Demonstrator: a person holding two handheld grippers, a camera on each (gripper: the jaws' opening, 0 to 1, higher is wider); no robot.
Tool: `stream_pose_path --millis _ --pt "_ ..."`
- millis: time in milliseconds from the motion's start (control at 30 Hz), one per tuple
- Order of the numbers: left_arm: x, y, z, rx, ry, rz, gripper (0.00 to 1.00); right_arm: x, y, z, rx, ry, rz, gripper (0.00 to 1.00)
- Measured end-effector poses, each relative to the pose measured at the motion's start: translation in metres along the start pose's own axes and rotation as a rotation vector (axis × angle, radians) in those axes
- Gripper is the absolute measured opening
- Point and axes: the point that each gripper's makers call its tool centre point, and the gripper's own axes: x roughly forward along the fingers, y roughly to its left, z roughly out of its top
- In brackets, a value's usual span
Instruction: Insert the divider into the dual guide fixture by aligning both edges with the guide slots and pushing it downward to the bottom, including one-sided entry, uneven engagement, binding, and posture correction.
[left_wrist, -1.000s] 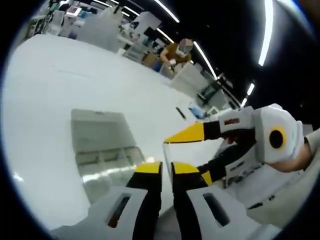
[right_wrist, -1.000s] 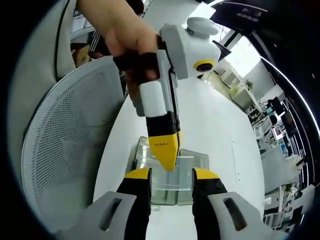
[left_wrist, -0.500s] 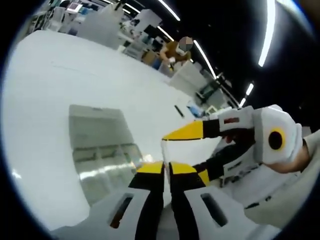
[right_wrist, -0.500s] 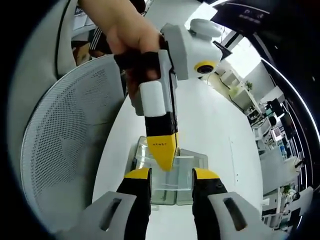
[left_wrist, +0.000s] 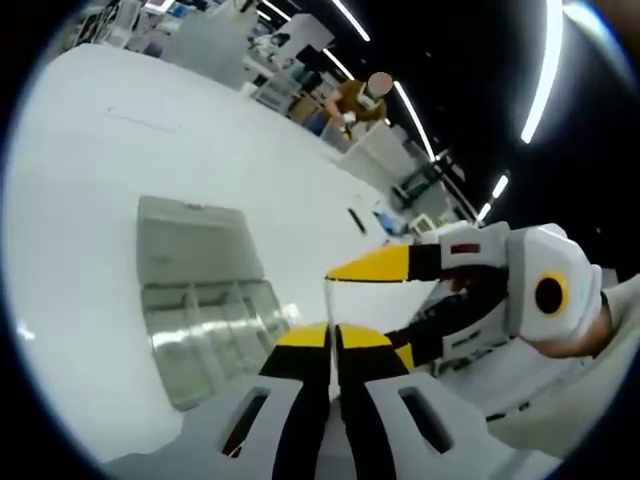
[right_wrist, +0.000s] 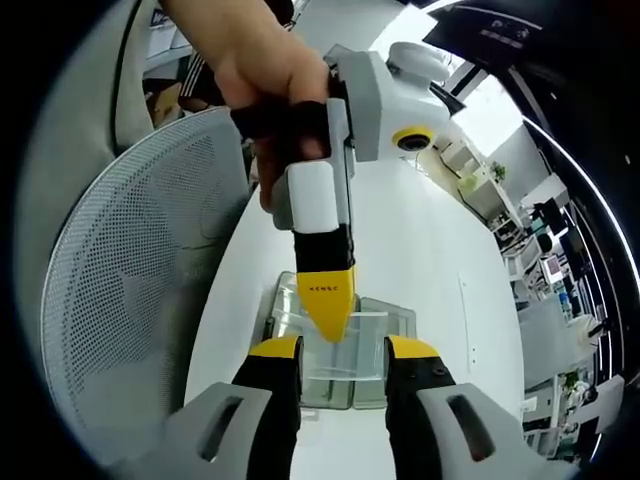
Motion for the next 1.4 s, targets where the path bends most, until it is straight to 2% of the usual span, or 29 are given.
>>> stream_pose_path --millis 67,167,333,567,800,1100,1400 --pt "0.0 0.0 0.0 -0.009 -0.005 0.001 0.0 0.0 0.0 0.0 0.004 0.003 0.0 0.28" --pt "-0.001 0.001 -0.003 0.005 0.003 0.003 0.0 -0.001 -0.002 0.0 0.003 0.002 0.0 0.23" --pt "-0.001 0.002 -0.003 0.007 -0.008 0.006 0.0 -0.002 -0.001 0.0 0.014 -0.002 0.0 0.23" --pt "-0.004 0.005 -0.002 0.048 -0.019 0.001 0.0 -0.003 -0.003 -0.001 0.032 -0.007 0.003 0.23" --pt "-0.004 0.005 -0.006 0.156 -0.02 -0.015 0.0 -0.008 -0.006 -0.006 0.059 -0.013 0.023 0.21" --pt "-0.002 0.004 -0.006 0.249 -0.015 -0.023 0.0 -0.011 -0.01 -0.01 0.076 -0.021 0.062 0.15" --pt "-0.002 0.002 -0.011 0.385 0.009 -0.019 0.0 -0.012 -0.006 -0.008 0.073 -0.032 0.141 0.09"
